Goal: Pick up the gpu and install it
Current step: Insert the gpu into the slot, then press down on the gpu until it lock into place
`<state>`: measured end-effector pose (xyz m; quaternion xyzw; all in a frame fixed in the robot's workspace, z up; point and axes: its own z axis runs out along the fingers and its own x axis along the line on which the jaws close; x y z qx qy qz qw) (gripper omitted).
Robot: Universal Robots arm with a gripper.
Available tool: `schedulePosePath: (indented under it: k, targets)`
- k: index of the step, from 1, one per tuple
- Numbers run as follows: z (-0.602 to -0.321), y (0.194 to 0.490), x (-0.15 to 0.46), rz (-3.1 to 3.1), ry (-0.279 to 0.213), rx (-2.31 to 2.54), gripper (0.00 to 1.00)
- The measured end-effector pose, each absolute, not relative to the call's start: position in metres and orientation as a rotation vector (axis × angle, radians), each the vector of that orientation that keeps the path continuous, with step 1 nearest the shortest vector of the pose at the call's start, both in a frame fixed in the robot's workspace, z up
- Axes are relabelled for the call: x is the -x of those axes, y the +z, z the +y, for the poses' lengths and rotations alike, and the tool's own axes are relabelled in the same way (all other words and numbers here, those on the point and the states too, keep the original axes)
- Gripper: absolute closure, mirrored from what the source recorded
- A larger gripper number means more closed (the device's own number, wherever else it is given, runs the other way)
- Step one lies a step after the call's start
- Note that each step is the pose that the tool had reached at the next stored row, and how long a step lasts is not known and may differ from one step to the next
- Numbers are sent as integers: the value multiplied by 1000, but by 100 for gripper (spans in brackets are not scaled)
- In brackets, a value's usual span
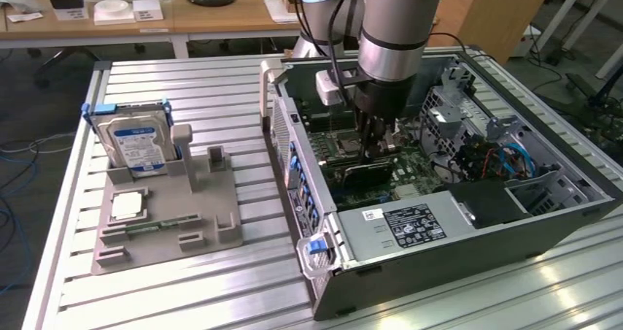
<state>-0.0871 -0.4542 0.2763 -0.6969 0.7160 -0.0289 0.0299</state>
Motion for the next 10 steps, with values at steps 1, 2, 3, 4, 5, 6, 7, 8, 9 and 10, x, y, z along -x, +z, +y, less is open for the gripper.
schedulePosePath:
  k: [1,2,3,4,5,6,7,8,9,10]
  targets:
    - [-454,276,87,2207,-89,2149,90]
    - [-454,276,87,2207,-89,2149,90]
    - [-454,276,87,2207,-89,2149,90]
    - [-454,276,87,2207,-89,2149,90]
    - [-454,276,87,2207,-89,2149,90]
    - [-454,276,87,2207,-89,2149,90]
    - [-454,276,87,2207,-89,2149,90]
    - [-454,276,87,2207,-89,2149,90]
    - [-454,276,87,2207,-89,2149,90]
    - [-454,276,87,2207,-89,2149,90]
